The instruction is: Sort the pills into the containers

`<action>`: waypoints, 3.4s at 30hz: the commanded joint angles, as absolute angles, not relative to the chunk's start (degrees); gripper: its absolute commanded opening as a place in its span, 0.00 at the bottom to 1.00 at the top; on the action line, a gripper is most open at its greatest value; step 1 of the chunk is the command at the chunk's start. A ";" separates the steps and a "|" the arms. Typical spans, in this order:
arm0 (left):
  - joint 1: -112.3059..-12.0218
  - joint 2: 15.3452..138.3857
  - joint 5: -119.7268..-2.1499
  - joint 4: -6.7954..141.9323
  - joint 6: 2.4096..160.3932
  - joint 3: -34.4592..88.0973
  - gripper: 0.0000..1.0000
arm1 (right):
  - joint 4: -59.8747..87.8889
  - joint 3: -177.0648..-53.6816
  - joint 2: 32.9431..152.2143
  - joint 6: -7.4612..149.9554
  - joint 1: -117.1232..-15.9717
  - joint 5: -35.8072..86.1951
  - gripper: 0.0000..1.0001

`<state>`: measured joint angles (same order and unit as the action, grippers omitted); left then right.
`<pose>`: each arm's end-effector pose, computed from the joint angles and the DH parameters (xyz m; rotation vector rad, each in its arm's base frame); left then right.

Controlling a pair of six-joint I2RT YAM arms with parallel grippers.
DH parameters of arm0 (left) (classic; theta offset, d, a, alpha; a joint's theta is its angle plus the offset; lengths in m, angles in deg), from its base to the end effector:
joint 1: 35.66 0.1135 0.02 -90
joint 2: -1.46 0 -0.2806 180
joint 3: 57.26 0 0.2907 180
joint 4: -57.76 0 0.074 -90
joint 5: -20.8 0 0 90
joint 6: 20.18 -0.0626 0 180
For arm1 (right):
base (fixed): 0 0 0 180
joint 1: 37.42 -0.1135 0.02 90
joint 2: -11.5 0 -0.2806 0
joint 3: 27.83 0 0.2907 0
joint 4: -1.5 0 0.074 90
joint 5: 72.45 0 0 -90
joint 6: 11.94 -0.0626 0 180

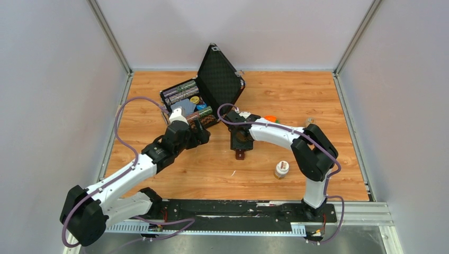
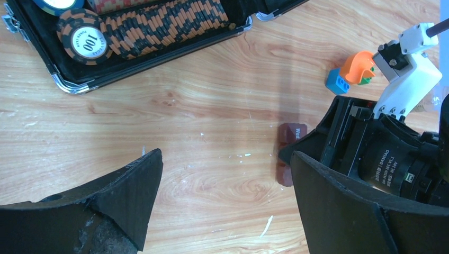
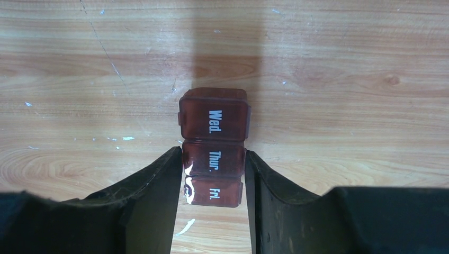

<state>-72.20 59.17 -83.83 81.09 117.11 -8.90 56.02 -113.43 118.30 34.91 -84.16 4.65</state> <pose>0.2265 -0.1482 0.2308 -0.3553 2.1491 -0.5858 0.2880 0.2857 0.1462 -0.0482 2.8072 0.0238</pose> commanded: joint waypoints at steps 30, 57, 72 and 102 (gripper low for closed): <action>-68.63 78.30 -47.10 53.55 126.22 -8.06 0.63 | 40.47 -107.86 99.54 52.66 -84.35 21.73 0.35; -68.44 82.93 -42.56 46.83 131.91 -8.23 0.00 | 38.94 -107.46 97.44 53.92 -79.67 35.27 0.32; -66.24 80.67 -41.16 49.18 126.83 -7.16 0.00 | 38.46 -102.53 93.77 52.71 -75.14 28.47 0.52; -63.53 82.23 -38.66 49.20 122.68 -4.56 0.00 | 28.65 -96.48 91.15 50.81 -65.63 48.36 0.69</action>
<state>-64.29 82.47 -40.73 51.45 124.89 -7.18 36.48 -98.02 94.24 50.16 -67.31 36.71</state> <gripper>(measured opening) 0.320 0.673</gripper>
